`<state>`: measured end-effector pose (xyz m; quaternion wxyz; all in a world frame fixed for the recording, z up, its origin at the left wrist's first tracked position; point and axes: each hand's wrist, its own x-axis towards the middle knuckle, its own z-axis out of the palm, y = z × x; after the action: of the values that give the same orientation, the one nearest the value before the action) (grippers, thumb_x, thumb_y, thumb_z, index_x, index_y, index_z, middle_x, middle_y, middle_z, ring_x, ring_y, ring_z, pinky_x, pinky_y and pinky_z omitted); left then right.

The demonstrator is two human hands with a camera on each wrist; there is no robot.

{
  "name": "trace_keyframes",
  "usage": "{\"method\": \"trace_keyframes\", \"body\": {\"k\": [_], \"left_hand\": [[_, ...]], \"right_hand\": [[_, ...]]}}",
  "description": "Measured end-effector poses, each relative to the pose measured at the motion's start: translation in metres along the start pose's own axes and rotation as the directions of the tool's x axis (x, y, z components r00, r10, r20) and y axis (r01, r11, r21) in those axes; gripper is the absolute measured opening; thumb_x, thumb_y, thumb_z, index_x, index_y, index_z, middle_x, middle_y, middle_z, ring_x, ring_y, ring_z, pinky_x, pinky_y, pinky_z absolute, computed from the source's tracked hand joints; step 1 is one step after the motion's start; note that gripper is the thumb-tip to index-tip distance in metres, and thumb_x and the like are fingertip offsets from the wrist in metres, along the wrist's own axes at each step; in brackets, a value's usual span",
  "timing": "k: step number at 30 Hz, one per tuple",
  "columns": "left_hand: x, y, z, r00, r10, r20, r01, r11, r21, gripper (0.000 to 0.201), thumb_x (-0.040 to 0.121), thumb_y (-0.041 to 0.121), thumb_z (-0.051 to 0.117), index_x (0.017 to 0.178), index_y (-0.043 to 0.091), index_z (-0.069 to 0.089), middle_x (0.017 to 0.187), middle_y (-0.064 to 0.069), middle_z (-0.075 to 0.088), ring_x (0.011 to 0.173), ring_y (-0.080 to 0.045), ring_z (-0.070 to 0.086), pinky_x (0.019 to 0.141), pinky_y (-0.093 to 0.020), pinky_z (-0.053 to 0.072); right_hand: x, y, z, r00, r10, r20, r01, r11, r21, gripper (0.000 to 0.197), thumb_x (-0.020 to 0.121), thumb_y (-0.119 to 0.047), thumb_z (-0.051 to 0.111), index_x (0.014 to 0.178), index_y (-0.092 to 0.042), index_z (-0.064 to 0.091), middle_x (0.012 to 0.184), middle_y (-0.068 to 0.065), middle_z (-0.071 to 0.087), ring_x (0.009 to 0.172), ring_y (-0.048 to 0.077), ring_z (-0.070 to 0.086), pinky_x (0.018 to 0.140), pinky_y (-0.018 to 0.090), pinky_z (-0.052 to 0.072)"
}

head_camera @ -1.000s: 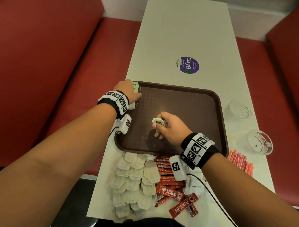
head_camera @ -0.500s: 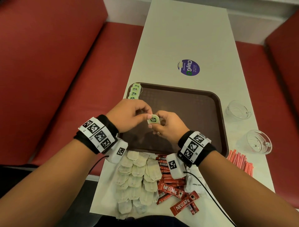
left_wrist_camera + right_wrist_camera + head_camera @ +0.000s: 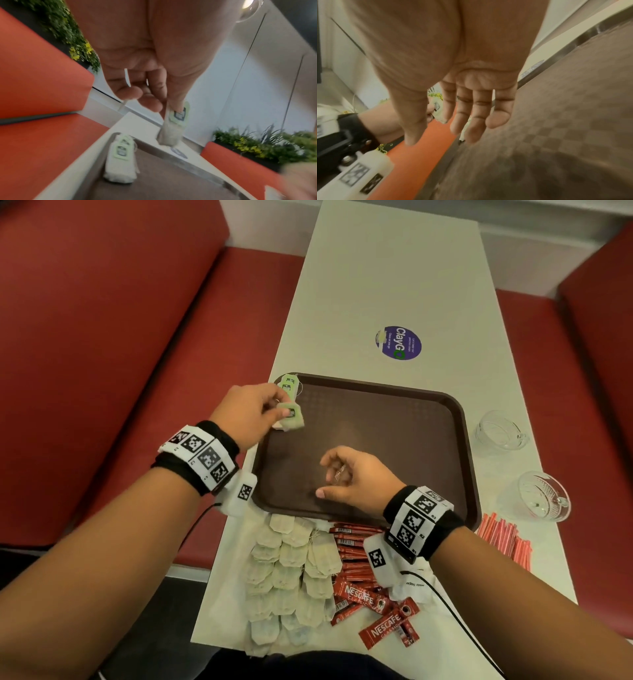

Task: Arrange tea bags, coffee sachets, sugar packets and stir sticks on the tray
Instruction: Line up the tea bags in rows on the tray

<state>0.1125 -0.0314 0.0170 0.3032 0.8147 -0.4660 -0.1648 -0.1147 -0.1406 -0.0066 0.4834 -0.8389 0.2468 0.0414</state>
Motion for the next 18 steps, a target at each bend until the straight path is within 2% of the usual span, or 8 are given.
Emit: {"method": "trace_keyframes", "body": {"k": [2, 4, 6, 7, 9, 11, 15, 18], "left_hand": [[0.012, -0.013, -0.001, 0.996, -0.078, 0.042, 0.073, 0.991, 0.113, 0.008, 0.092, 0.032, 0.068, 0.099, 0.029, 0.068, 0.082, 0.009, 0.067, 0.077, -0.011, 0.06, 0.073, -0.026, 0.043], [0.022, -0.024, 0.003, 0.977, -0.16, 0.141, 0.127, 0.968, 0.217, 0.013, 0.092, 0.032, 0.068, 0.104, 0.027, 0.067, 0.088, 0.008, 0.066, 0.083, -0.013, 0.06, 0.075, -0.027, 0.044], [0.032, -0.034, 0.011, 0.954, -0.206, 0.218, 0.133, 0.942, 0.308, 0.02, 0.092, 0.032, 0.068, 0.111, 0.026, 0.068, 0.097, 0.006, 0.066, 0.09, -0.015, 0.061, 0.078, -0.027, 0.046], [0.036, -0.037, 0.014, 0.951, -0.209, 0.229, 0.129, 0.937, 0.324, 0.021, 0.092, 0.031, 0.068, 0.113, 0.025, 0.068, 0.097, 0.006, 0.065, 0.09, -0.015, 0.061, 0.077, -0.027, 0.045], [0.044, -0.038, 0.02, 0.954, -0.211, 0.215, 0.137, 0.94, 0.314, 0.021, 0.092, 0.03, 0.069, 0.111, 0.024, 0.069, 0.094, 0.005, 0.064, 0.089, -0.015, 0.059, 0.077, -0.026, 0.043], [0.051, -0.038, 0.024, 0.96, -0.222, 0.17, 0.167, 0.942, 0.291, 0.019, 0.09, 0.03, 0.071, 0.108, 0.025, 0.071, 0.097, 0.004, 0.066, 0.092, -0.016, 0.059, 0.08, -0.026, 0.043], [0.062, -0.041, 0.029, 0.948, -0.287, 0.137, 0.232, 0.919, 0.318, 0.024, 0.086, 0.034, 0.075, 0.108, 0.025, 0.071, 0.103, 0.0, 0.068, 0.099, -0.022, 0.062, 0.09, -0.033, 0.051], [0.066, -0.036, 0.032, 0.949, -0.306, 0.082, 0.255, 0.892, 0.374, 0.033, 0.084, 0.037, 0.076, 0.112, 0.023, 0.064, 0.107, -0.001, 0.066, 0.103, -0.025, 0.061, 0.083, -0.034, 0.05]], "right_hand": [[-0.007, 0.002, -0.001, 0.994, 0.031, 0.102, -0.024, 0.997, -0.068, 0.034, 0.077, -0.034, 0.085, 0.104, -0.027, 0.064, 0.093, -0.006, 0.07, 0.067, 0.003, 0.057, 0.074, 0.03, 0.056], [-0.016, 0.004, -0.001, 0.983, 0.038, 0.18, -0.012, 0.989, -0.146, 0.031, 0.077, -0.035, 0.085, 0.102, -0.027, 0.067, 0.093, -0.008, 0.07, 0.066, -0.002, 0.056, 0.068, 0.021, 0.051], [-0.025, 0.004, 0.001, 0.968, 0.039, 0.248, 0.018, 0.975, -0.223, 0.033, 0.076, -0.039, 0.085, 0.102, -0.029, 0.069, 0.095, -0.012, 0.068, 0.069, -0.005, 0.056, 0.066, 0.014, 0.045], [-0.029, 0.004, 0.002, 0.959, 0.042, 0.279, 0.033, 0.965, -0.259, 0.036, 0.074, -0.041, 0.086, 0.103, -0.03, 0.069, 0.097, -0.014, 0.066, 0.076, -0.005, 0.057, 0.069, 0.014, 0.044], [-0.037, 0.003, 0.005, 0.946, 0.058, 0.318, 0.059, 0.937, -0.345, 0.043, 0.069, -0.049, 0.087, 0.105, -0.034, 0.068, 0.103, -0.016, 0.061, 0.095, 0.002, 0.051, 0.081, 0.023, 0.046], [-0.043, 0.002, 0.007, 0.941, 0.079, 0.329, 0.066, 0.911, -0.407, 0.05, 0.064, -0.055, 0.087, 0.107, -0.036, 0.068, 0.107, -0.014, 0.056, 0.104, 0.009, 0.043, 0.09, 0.03, 0.045], [-0.052, 0.006, 0.013, 0.932, 0.077, 0.354, 0.105, 0.878, -0.468, 0.057, 0.061, -0.061, 0.085, 0.111, -0.041, 0.067, 0.11, -0.013, 0.049, 0.106, 0.012, 0.036, 0.093, 0.034, 0.044], [-0.057, 0.009, 0.021, 0.927, 0.064, 0.369, 0.148, 0.842, -0.518, 0.063, 0.061, -0.059, 0.086, 0.118, -0.043, 0.063, 0.115, -0.011, 0.045, 0.109, 0.015, 0.033, 0.095, 0.035, 0.04]]}}
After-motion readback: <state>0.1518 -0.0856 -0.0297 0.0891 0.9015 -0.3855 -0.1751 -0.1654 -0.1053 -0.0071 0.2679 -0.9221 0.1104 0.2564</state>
